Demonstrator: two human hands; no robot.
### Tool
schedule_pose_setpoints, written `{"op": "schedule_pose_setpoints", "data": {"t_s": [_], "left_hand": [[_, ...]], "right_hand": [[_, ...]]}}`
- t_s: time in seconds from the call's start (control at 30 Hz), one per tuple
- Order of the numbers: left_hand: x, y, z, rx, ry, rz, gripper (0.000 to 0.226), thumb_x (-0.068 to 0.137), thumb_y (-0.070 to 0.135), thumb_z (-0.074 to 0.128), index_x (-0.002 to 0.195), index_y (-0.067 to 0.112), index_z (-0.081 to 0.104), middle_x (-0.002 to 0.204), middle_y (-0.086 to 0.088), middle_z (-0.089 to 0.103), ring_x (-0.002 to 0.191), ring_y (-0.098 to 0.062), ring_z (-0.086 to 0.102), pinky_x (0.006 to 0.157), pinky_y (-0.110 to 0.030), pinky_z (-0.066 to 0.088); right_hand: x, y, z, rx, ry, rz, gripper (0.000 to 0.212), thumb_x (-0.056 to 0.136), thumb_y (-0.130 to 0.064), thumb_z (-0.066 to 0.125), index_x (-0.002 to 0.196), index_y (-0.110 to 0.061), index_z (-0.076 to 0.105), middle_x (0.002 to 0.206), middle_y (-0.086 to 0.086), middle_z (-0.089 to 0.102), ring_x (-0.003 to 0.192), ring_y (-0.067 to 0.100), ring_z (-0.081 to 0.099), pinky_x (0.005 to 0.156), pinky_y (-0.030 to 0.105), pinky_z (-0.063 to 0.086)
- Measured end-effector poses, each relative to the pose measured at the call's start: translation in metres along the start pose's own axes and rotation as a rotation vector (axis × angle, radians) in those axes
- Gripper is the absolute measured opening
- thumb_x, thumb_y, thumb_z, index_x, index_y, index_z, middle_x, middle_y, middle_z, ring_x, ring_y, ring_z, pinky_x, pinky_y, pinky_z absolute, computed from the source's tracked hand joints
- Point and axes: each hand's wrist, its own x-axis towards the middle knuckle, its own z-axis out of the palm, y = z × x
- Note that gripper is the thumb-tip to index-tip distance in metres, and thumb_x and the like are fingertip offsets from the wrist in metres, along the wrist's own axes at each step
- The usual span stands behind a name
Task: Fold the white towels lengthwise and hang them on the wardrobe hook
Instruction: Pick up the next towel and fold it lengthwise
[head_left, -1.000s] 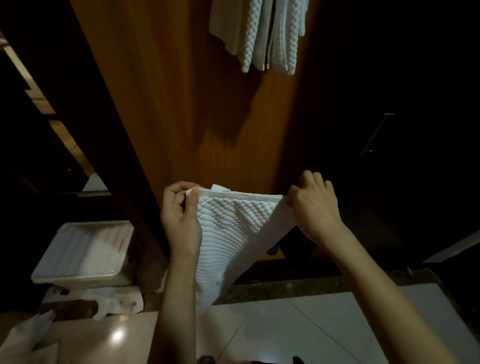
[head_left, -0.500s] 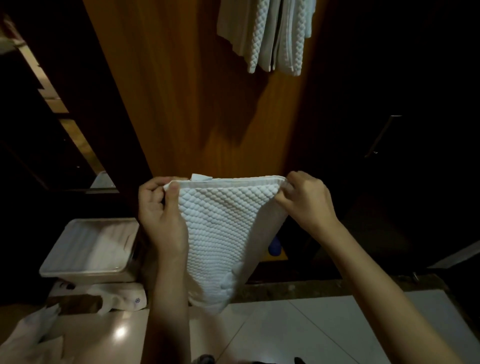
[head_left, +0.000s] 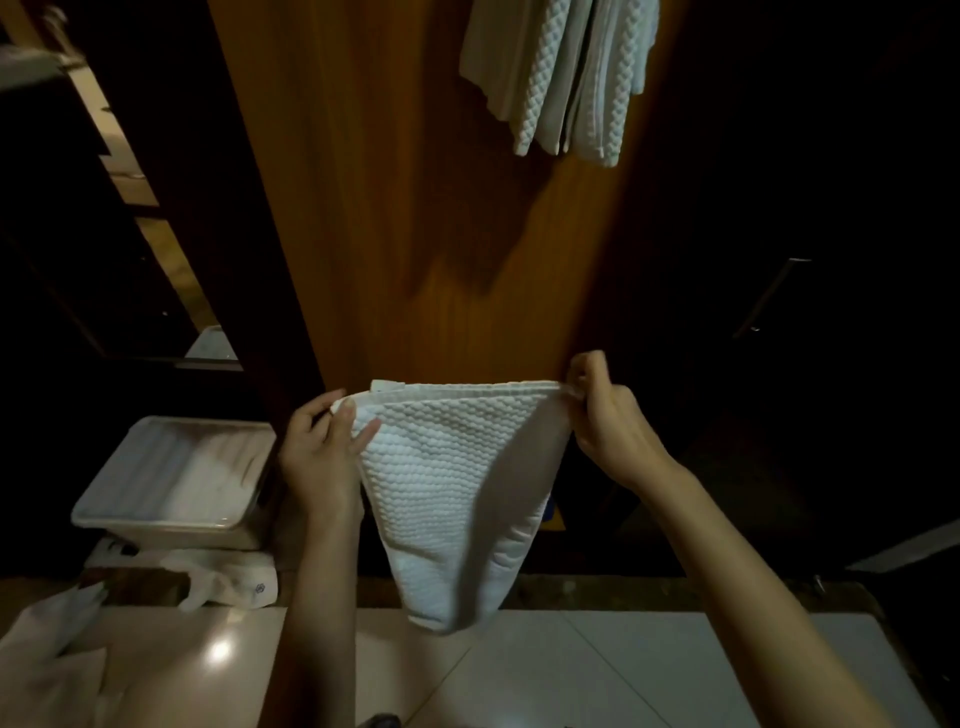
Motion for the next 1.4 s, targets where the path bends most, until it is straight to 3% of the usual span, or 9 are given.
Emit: {"op": "schedule_pose_setpoints", "data": {"t_s": [0.13, 0.27, 0.47, 0.63, 0.8, 0.97, 1.13, 1.27, 1.4], "left_hand": [[0.002, -0.005, -0.002, -0.085, 0.002, -0.034, 0.01, 0.091, 0.004, 0.057, 0.101, 0.002, 0.059, 0.093, -0.006, 0.063, 0.086, -0.013, 0.065, 0.066, -0.019, 0.056], [-0.002, -0.012, 0.006, -0.105, -0.039, -0.072, 0.007, 0.091, 0.001, 0.057, 0.095, 0.007, 0.06, 0.093, -0.006, 0.064, 0.084, -0.011, 0.067, 0.069, -0.02, 0.056], [-0.005, -0.017, 0.014, -0.07, -0.168, -0.043, 0.012, 0.091, 0.002, 0.057, 0.09, 0.013, 0.061, 0.088, -0.005, 0.068, 0.083, -0.01, 0.07, 0.072, -0.02, 0.055], [-0.002, -0.008, 0.017, -0.084, -0.233, 0.002, 0.011, 0.091, 0.002, 0.057, 0.09, 0.013, 0.06, 0.086, -0.003, 0.07, 0.088, -0.014, 0.07, 0.075, -0.023, 0.055], [-0.001, 0.007, 0.014, -0.153, -0.267, 0.082, 0.013, 0.091, 0.0, 0.056, 0.091, 0.012, 0.06, 0.083, -0.001, 0.074, 0.092, -0.017, 0.07, 0.076, -0.024, 0.055], [-0.003, 0.025, 0.008, -0.181, -0.35, 0.082, 0.01, 0.09, 0.001, 0.057, 0.091, 0.011, 0.06, 0.088, -0.005, 0.074, 0.096, -0.022, 0.069, 0.078, -0.025, 0.055], [-0.011, 0.041, 0.007, -0.156, -0.535, 0.042, 0.008, 0.084, 0.006, 0.061, 0.089, 0.012, 0.061, 0.086, -0.004, 0.074, 0.085, -0.018, 0.071, 0.071, -0.022, 0.056], [-0.025, 0.047, 0.017, -0.037, -0.622, 0.118, 0.013, 0.084, 0.003, 0.061, 0.088, 0.015, 0.062, 0.081, 0.004, 0.075, 0.075, -0.009, 0.071, 0.061, -0.017, 0.053], [-0.034, 0.047, 0.029, -0.04, -0.602, 0.107, 0.015, 0.084, 0.001, 0.062, 0.087, 0.016, 0.063, 0.079, 0.005, 0.075, 0.073, -0.008, 0.07, 0.061, -0.017, 0.053]], "right_hand": [[-0.003, -0.006, -0.01, -0.187, -0.288, -0.237, 0.032, 0.085, 0.002, 0.048, 0.093, -0.028, 0.038, 0.082, -0.005, 0.045, 0.064, 0.017, 0.049, 0.053, 0.03, 0.041], [-0.001, -0.02, -0.014, -0.375, -0.768, -0.224, 0.049, 0.083, -0.002, 0.05, 0.123, -0.03, 0.057, 0.112, 0.001, 0.063, 0.088, 0.021, 0.062, 0.077, 0.041, 0.052], [-0.01, -0.026, -0.008, -0.626, -0.935, -0.292, 0.063, 0.083, -0.015, 0.058, 0.141, -0.028, 0.037, 0.102, 0.003, 0.065, 0.083, 0.019, 0.061, 0.072, 0.038, 0.053], [-0.011, -0.041, 0.003, -0.776, -0.839, -0.487, 0.034, 0.094, -0.008, 0.042, 0.125, -0.017, 0.054, 0.105, 0.007, 0.066, 0.094, 0.027, 0.063, 0.08, 0.042, 0.05], [-0.007, -0.076, -0.007, -0.66, -0.591, -0.796, 0.042, 0.093, -0.023, 0.029, 0.108, -0.025, 0.068, 0.107, -0.002, 0.063, 0.101, 0.019, 0.059, 0.082, 0.028, 0.046], [0.007, -0.102, -0.012, -0.56, -0.329, -1.093, 0.029, 0.09, -0.023, 0.045, 0.083, -0.022, 0.073, 0.102, 0.004, 0.067, 0.096, 0.022, 0.063, 0.082, 0.032, 0.049], [0.02, -0.107, -0.021, -0.515, -0.341, -0.949, 0.018, 0.089, -0.007, 0.052, 0.093, -0.012, 0.069, 0.077, 0.006, 0.063, 0.055, 0.022, 0.056, 0.045, 0.033, 0.045], [0.031, -0.104, -0.021, -0.511, -0.296, -0.678, 0.033, 0.096, -0.022, 0.042, 0.123, -0.022, 0.061, 0.111, 0.0, 0.068, 0.087, 0.024, 0.066, 0.059, 0.038, 0.048], [0.03, -0.103, -0.027, -0.339, -0.22, -0.534, 0.026, 0.092, -0.031, 0.055, 0.113, -0.025, 0.068, 0.095, -0.002, 0.074, 0.078, 0.021, 0.068, 0.057, 0.036, 0.049]]}}
